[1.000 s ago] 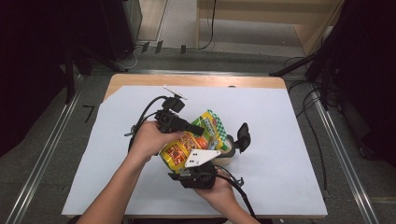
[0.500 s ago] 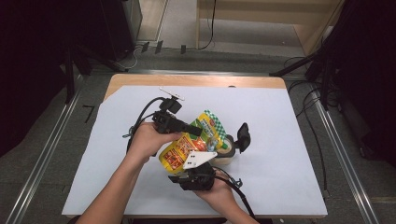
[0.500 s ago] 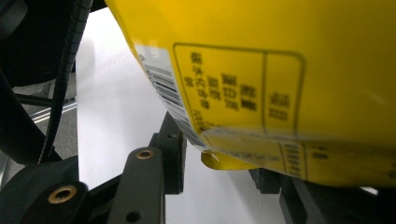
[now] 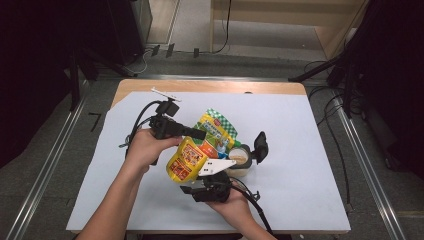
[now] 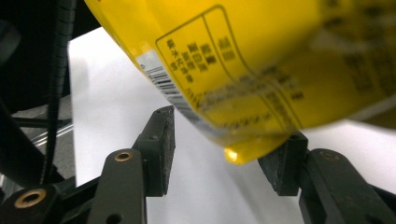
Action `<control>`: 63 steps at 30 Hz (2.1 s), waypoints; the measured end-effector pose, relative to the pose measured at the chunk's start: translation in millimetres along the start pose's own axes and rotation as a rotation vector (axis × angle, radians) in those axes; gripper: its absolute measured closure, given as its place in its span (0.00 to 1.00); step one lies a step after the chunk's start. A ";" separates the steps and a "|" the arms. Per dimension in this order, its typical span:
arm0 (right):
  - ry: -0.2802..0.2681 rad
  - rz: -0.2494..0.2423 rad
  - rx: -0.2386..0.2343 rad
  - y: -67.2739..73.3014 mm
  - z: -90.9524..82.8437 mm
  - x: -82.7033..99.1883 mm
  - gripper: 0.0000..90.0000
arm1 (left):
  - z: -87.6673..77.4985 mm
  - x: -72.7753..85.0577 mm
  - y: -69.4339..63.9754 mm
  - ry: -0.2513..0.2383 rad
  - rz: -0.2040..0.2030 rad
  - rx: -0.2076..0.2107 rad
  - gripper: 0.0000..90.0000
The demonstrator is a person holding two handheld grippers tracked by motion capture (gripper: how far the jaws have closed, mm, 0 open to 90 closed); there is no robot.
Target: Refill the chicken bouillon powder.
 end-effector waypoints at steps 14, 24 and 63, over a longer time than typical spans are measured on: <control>0.007 0.051 0.076 -13.6 -7.9 -4.9 0.55 | -35.4 -6.5 2.7 -0.104 0.034 -0.051 1.00; 0.001 0.036 0.067 -13.1 -12.0 -9.8 0.55 | -47.5 -11.6 23.0 -0.173 0.038 -0.094 1.00; 0.006 0.027 0.041 -19.0 -56.2 -9.5 0.56 | -66.7 29.2 48.5 -0.173 0.089 -0.169 1.00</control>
Point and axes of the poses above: each handheld gripper's, and its own axes: z roughly forward along the jaws, x roughly out of its underside, y roughly to its left, the point moved 6 cm from there along z, roughly forward along the jaws, and after that the axes turned 6 degrees about x, right-handed, at the moved point
